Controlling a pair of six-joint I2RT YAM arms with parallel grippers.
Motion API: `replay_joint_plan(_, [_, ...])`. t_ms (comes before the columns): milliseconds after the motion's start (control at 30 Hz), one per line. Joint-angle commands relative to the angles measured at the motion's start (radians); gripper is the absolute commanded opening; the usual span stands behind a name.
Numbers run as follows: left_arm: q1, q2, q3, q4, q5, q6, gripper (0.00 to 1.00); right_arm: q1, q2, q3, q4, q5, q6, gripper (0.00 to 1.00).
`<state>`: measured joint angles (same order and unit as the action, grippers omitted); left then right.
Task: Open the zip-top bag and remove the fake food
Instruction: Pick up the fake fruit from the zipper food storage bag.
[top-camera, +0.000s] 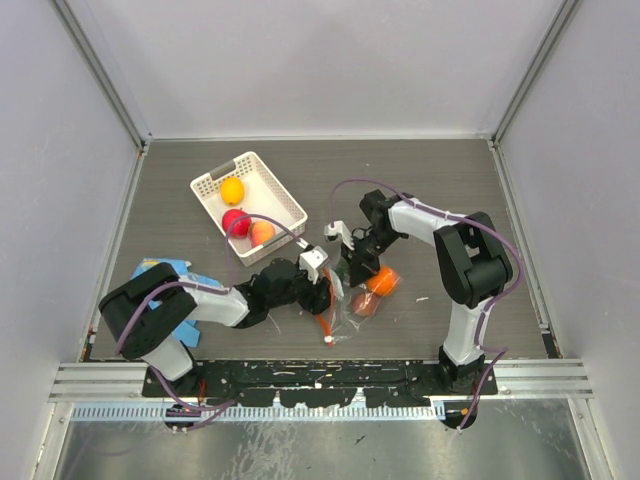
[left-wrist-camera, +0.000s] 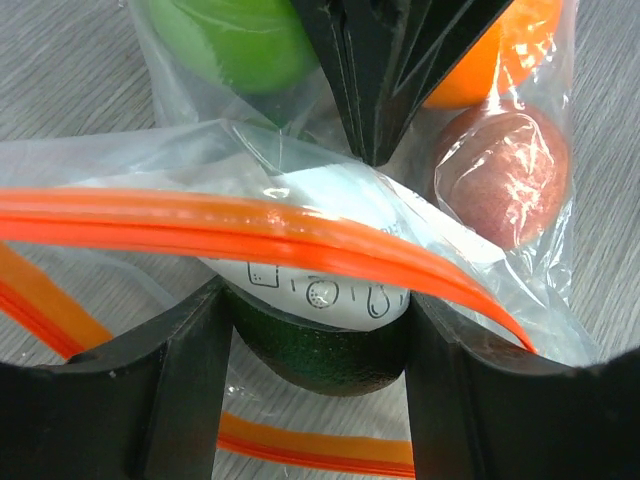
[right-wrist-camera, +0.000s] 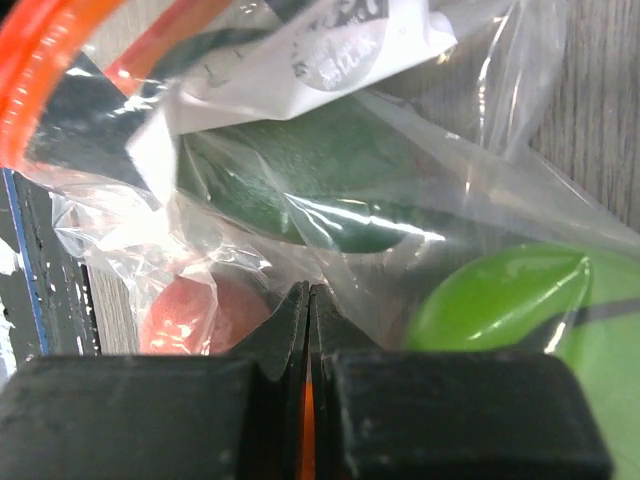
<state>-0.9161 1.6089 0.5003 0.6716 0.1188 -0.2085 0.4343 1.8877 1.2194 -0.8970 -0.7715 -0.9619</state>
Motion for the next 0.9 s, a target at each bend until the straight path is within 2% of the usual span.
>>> replay_joint_plan(0, [0.000, -0.070, -0.011, -0.029, 0.007, 0.062, 0.37, -0.025, -0.007, 0.038, 0.011, 0.026, 0.034, 0.06])
replay_joint_plan(267, [0.000, -0.080, -0.002, -0.123, -0.029, 0.086, 0.60, -0.038, -0.006, 0.035, 0.015, 0.033, 0.041, 0.06])
replay_joint_plan(367, [0.000, -0.080, 0.005, -0.135, -0.039, 0.096, 0.66, -0.038, -0.003, 0.034, 0.015, 0.031, 0.039, 0.06])
replay_joint_plan(467, [0.000, -0.082, 0.009, -0.144, -0.042, 0.108, 0.68, -0.039, -0.002, 0.034, 0.012, 0.028, 0.036, 0.06])
replay_joint_plan(533, [0.000, -0.088, 0.006, -0.152, -0.048, 0.113, 0.64, -0.037, -0.002, 0.035, 0.012, 0.030, 0.036, 0.06])
replay_joint_plan(600, [0.000, -0.106, -0.003, -0.154, -0.056, 0.117, 0.54, -0.039, 0.000, 0.035, 0.012, 0.031, 0.036, 0.06])
replay_joint_plan(867, [0.000, -0.218, -0.034, -0.208, -0.071, 0.122, 0.35, -0.039, -0.007, 0.038, 0.001, 0.021, 0.022, 0.06])
